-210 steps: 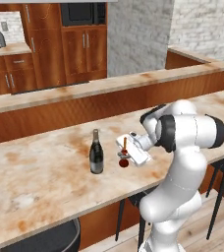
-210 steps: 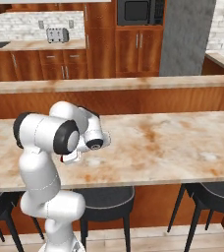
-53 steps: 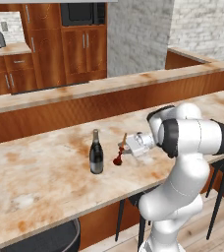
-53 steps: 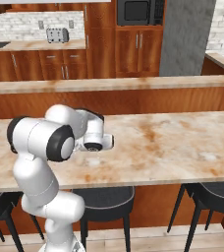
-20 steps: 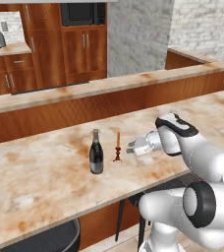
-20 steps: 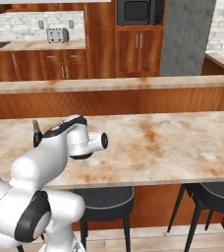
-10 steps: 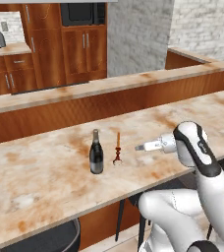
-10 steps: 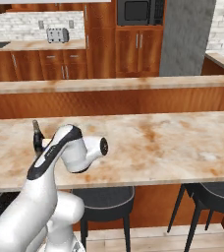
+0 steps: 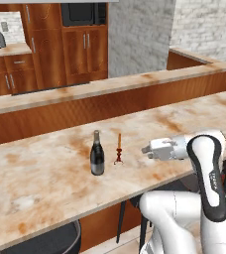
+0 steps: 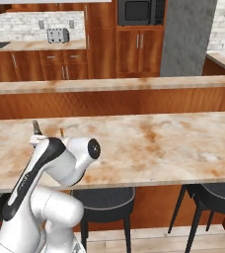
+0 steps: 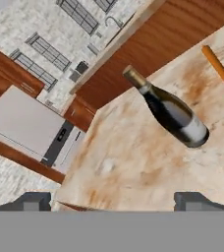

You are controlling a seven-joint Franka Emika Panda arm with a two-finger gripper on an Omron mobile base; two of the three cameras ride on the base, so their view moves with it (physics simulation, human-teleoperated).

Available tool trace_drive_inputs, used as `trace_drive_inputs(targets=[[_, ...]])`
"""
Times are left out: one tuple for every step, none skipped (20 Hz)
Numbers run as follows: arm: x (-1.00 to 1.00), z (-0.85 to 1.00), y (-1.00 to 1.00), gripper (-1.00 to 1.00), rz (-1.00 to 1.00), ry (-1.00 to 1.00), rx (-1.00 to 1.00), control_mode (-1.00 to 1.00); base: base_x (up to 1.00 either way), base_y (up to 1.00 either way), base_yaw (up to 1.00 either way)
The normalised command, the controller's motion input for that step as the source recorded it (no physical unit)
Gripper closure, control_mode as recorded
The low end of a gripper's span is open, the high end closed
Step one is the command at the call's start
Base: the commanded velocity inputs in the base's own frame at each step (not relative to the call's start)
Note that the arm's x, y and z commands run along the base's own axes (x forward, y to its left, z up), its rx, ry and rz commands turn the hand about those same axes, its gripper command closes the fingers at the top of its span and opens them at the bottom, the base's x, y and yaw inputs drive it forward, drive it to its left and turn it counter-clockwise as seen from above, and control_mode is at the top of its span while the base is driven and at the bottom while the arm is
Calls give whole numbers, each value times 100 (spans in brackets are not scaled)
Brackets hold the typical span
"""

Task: Get the candle and the wine from the cabinet and move them to the dining counter.

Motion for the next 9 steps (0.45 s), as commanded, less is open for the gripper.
trace_drive_inputs(targets=[[-53, 34, -4, -100, -15, 29, -1, -100, 0, 0, 0], [-50, 32, -3, -100, -15, 31, -4, -100, 0, 0, 0], [-47, 32, -8, -100, -16, 31, -6, -100, 0, 0, 0], [-48, 31, -7, -100, -15, 29, -10, -100, 0, 0, 0], [-47, 32, -7, -100, -15, 29, -12, -100, 0, 0, 0], [-43, 30, -6, -100, -14, 31, -15, -100, 0, 0, 0], [-43, 28, -10, -100, -13, 28, -19, -100, 0, 0, 0], [-43, 25, -7, -100, -14, 25, -24, -100, 0, 0, 0], [-44, 22, -4, -100, -15, 23, -25, -100, 0, 0, 0]])
